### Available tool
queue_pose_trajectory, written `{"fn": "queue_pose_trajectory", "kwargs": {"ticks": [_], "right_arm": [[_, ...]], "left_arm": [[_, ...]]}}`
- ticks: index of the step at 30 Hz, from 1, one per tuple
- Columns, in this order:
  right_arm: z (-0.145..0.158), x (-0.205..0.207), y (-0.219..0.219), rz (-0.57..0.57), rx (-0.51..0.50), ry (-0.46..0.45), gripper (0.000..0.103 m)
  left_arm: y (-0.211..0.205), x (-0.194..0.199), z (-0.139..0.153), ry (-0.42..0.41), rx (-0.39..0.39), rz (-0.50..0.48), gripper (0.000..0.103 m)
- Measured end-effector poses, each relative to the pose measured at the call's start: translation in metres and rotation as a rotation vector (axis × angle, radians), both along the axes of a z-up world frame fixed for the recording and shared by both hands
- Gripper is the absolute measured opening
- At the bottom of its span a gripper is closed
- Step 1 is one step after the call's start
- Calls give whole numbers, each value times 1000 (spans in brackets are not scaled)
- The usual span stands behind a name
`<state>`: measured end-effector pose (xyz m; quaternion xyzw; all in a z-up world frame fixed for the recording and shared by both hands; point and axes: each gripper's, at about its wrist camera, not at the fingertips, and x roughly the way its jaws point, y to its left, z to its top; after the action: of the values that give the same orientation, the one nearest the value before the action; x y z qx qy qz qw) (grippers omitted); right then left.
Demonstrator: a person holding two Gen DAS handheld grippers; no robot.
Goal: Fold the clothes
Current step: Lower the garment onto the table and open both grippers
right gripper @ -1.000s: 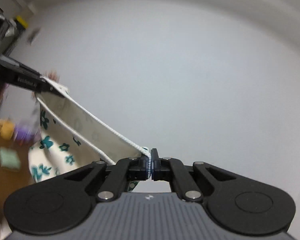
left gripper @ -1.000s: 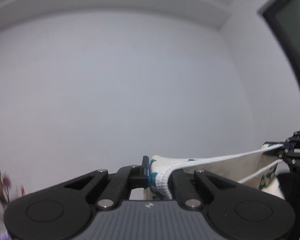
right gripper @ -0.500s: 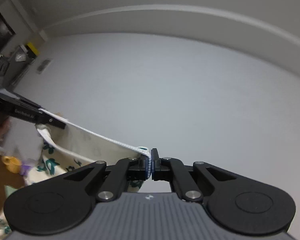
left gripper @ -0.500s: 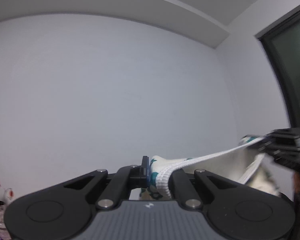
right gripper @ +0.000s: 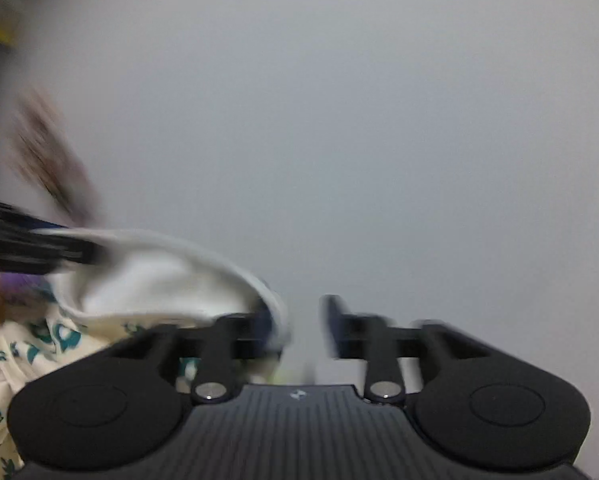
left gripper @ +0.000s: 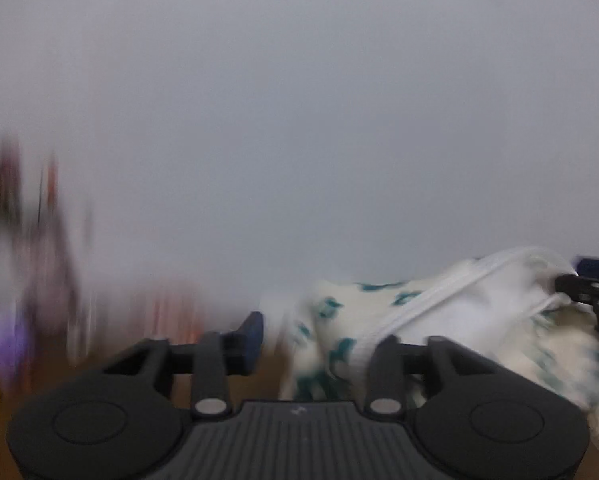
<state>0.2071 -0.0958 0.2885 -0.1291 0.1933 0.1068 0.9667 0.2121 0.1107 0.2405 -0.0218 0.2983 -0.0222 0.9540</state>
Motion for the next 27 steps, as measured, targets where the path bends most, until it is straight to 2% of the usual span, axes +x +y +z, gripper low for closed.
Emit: {"fn": "queue_pose_trajectory", "kwargs": {"ticks": [1,2,4,6,8,9,11,13,15,17,19,21,23,25,27], "right_arm": [[-25,19,1,-2,30,101,35],[-47,22,0,30,49,145,36],[-86,8,-2,100,50,175,54],[-117,-15,-2,123,8,215,54],[-147,-45,-1,153,-19,256,56],[-161,-65,1,171,-20,276,61],[-201,-92,1,190,-44,331,63],[-222,-121,-1,170,-77,353,64],[-248,-138,-3,134,-101,349,64],[-264,-144,-8,88,-44,361,56],[-266,-152,-16,94,36,361,23],[-268,-165,-14,135,60,343,16],[-268,-178,-14,147,61,323,13],[-267,-193,-16,156,86,331,10],[-268,-214,-18,182,91,345,9]], "left_arm": [[0,2,-23,40,-16,-57,24],[-1,2,-45,78,-28,-111,26],[-3,-13,-86,140,8,-169,28],[1,-43,-115,149,5,-168,34],[4,-74,-136,135,-25,-179,46],[10,-87,-147,128,-54,-190,54],[20,-107,-165,151,-95,-187,54],[29,-133,-189,178,-125,-138,54],[26,-164,-197,198,-82,-99,54],[19,-184,-203,163,-59,-122,55],[13,-197,-209,131,-35,-134,57],[7,-203,-212,131,6,-121,57],[2,-212,-216,136,26,-117,50],[-1,-228,-217,131,44,-145,38],[-1,-248,-220,122,79,-175,36]]}}
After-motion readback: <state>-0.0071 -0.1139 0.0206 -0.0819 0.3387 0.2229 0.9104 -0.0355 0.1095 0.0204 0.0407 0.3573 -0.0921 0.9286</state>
